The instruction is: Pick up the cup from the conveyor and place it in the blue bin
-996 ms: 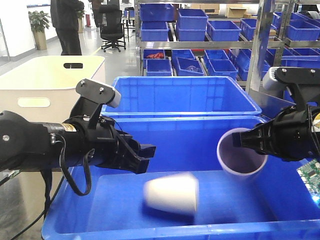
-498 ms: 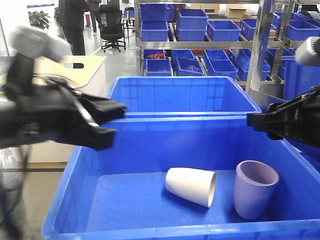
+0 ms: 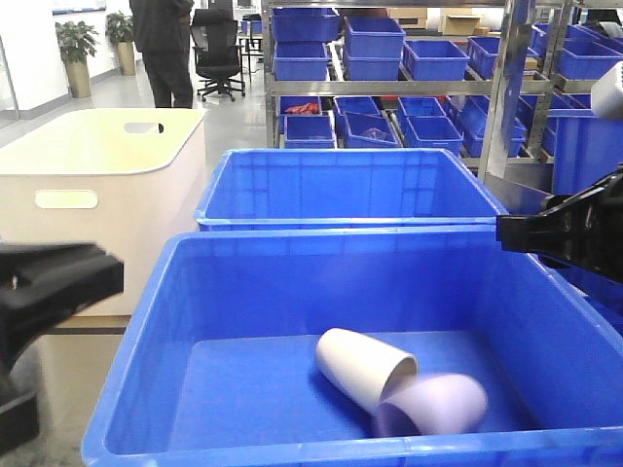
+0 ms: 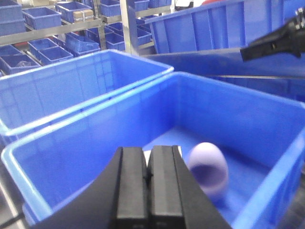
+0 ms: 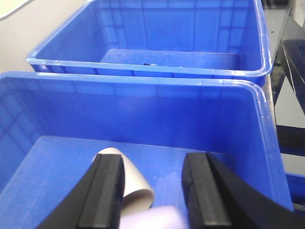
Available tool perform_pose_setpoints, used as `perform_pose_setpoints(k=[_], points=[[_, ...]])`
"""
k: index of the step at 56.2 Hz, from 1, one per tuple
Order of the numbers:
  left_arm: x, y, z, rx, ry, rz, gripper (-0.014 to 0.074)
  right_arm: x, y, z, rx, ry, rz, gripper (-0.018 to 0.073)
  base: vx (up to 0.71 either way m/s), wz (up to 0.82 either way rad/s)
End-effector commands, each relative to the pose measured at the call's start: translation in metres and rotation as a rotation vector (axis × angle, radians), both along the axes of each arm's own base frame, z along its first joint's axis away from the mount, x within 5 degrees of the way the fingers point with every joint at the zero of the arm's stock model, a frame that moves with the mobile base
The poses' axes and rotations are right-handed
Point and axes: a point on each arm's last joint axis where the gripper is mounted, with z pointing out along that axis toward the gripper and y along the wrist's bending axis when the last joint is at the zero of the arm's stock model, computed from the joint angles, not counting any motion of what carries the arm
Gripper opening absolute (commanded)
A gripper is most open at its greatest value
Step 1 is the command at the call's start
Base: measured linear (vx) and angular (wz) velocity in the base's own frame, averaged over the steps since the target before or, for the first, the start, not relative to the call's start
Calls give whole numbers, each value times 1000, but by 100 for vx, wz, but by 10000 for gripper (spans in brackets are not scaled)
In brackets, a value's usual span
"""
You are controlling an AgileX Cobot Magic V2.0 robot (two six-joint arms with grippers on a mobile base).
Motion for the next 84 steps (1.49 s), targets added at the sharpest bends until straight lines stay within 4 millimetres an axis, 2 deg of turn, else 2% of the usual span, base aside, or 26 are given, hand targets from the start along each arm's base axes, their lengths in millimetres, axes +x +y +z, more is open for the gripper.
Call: perform_pose_setpoints(k=[1,27,36,48,50,59,69,78,84], points=[[-4,4,14,-74,-53,23,-6,-6,-3,22,29,-128,-4,325,0,0],[-1,2,8,-63,-39,26,-6,-6,-3,22,29,-128,-4,228,0,0],[-22,19,-6,-87,-83,66,-6,-6,-3,22,29,-128,-4,226,0,0],[-63,60,-56,-213,-75,264,-6,-6,-3,22,29,-128,-4,228,0,0],[-71,68,-72,-230,-68,330,-6,-6,-3,22,29,-128,-4,228,0,1],[-91,86,-114,-244,-97,516,-6,-6,-3,22,29,-128,-4,228,0,0],[-98,96,-170,-207,-90,661,-6,-6,-3,22,29,-127,-4,227,0,0],[-89,96,-224,-226,-112,677,-6,-6,-3,22,28,-125,-4,227,0,0],[-89,96,-226,-215,-69,681,-6,-6,-3,22,27,-123,-4,227,0,0]])
